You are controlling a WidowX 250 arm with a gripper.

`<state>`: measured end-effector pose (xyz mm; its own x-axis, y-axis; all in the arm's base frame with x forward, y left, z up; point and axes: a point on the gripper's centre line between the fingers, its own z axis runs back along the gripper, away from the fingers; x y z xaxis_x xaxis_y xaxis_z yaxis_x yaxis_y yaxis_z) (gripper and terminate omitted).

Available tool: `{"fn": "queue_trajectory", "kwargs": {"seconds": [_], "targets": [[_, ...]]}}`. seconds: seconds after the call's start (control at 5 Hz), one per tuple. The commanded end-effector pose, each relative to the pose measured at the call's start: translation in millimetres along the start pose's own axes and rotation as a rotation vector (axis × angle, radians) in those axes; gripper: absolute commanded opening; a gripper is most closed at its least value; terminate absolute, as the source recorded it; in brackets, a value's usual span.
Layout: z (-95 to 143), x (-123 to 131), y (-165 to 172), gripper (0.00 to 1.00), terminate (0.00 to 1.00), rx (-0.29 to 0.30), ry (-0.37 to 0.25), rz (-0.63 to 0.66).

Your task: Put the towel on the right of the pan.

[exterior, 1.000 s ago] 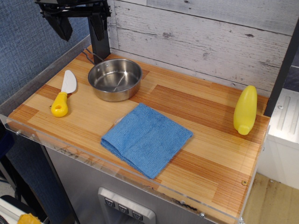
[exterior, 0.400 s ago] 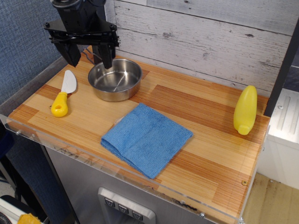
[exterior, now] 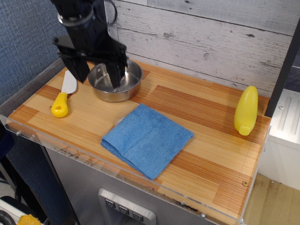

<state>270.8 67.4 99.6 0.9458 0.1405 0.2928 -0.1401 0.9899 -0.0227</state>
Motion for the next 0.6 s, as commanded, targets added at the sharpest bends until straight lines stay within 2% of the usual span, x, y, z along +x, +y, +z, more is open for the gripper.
{"fn": "queue_trajectory", "kwargs": {"seconds": [0.0,0.4], "targets": [[-10,-22,-19,1.00,0.00,0.012,-0.002,-0.096],[-39,-46,-46,1.00,0.00,0.034,0.043,-0.192]]}}
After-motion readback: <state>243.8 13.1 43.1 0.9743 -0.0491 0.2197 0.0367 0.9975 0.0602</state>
